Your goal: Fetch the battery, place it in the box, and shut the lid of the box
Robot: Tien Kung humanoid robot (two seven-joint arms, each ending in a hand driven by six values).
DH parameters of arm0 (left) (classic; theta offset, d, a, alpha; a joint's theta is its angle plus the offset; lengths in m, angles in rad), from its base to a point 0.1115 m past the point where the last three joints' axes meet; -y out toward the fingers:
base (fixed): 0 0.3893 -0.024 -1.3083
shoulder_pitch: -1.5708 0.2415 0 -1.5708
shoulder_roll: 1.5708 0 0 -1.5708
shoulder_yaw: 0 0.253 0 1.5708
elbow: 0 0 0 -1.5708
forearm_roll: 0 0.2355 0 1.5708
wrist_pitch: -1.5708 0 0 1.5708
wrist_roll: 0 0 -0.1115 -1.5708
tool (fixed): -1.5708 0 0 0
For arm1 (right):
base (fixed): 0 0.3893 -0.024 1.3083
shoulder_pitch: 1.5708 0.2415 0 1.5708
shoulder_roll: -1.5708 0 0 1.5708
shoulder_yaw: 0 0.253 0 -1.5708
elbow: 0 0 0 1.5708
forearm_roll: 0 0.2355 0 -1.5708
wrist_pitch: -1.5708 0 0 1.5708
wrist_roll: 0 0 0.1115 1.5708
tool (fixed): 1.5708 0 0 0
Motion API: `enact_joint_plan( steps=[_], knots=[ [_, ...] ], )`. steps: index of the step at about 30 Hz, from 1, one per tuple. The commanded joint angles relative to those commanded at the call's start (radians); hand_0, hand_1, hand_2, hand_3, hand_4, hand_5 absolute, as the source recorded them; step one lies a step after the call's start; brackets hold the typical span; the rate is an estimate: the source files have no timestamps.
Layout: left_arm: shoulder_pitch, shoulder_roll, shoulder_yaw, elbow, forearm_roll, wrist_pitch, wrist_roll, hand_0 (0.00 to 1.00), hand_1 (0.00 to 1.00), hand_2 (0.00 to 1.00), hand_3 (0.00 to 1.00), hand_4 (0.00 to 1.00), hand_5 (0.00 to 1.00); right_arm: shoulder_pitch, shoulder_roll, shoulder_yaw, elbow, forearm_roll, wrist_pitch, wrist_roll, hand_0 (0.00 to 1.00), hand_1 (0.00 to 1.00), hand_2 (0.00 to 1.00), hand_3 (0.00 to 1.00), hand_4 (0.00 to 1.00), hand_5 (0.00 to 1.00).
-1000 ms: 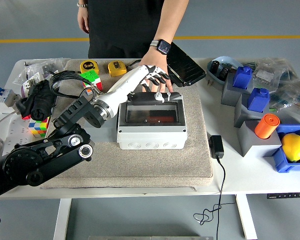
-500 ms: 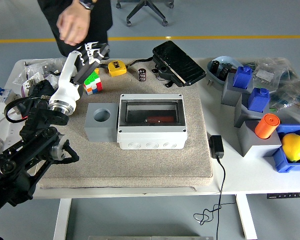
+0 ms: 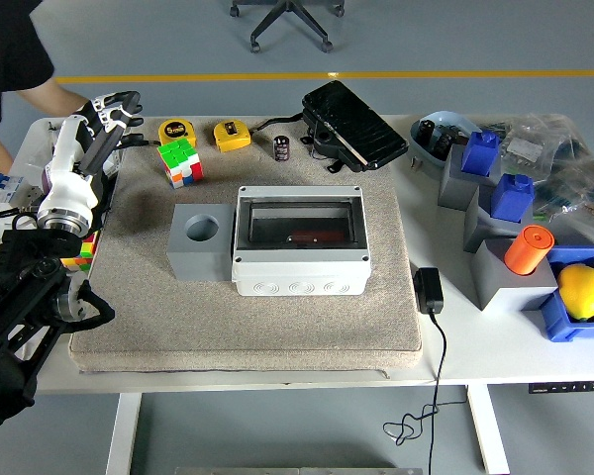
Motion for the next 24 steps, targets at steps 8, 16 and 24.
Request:
enact_joint_plan(
  steps=[8,16,24],
  knots=[
    [0.005,-0.006,-0.039,0.0,0.039,-0.006,0.014,0.512,0.643,0.627,0.631,0.977,0.557,0.016,0.013,-0.06,-0.024,0.045,0.003,0.0,0.621,0.663,0.67,0.573,0.94,0.45],
    [0.002,-0.009,-0.047,-0.002,0.05,-0.013,0.02,0.519,0.641,0.627,0.629,0.975,0.554,0.034,0.023,-0.097,-0.022,0.064,0.003,0.002,0.622,0.663,0.671,0.573,0.94,0.45],
    [0.014,-0.019,-0.063,-0.003,0.057,-0.016,0.024,0.516,0.638,0.625,0.627,0.976,0.556,0.031,0.024,-0.128,-0.028,0.083,0.003,0.002,0.622,0.663,0.671,0.574,0.941,0.453]
  ],
)
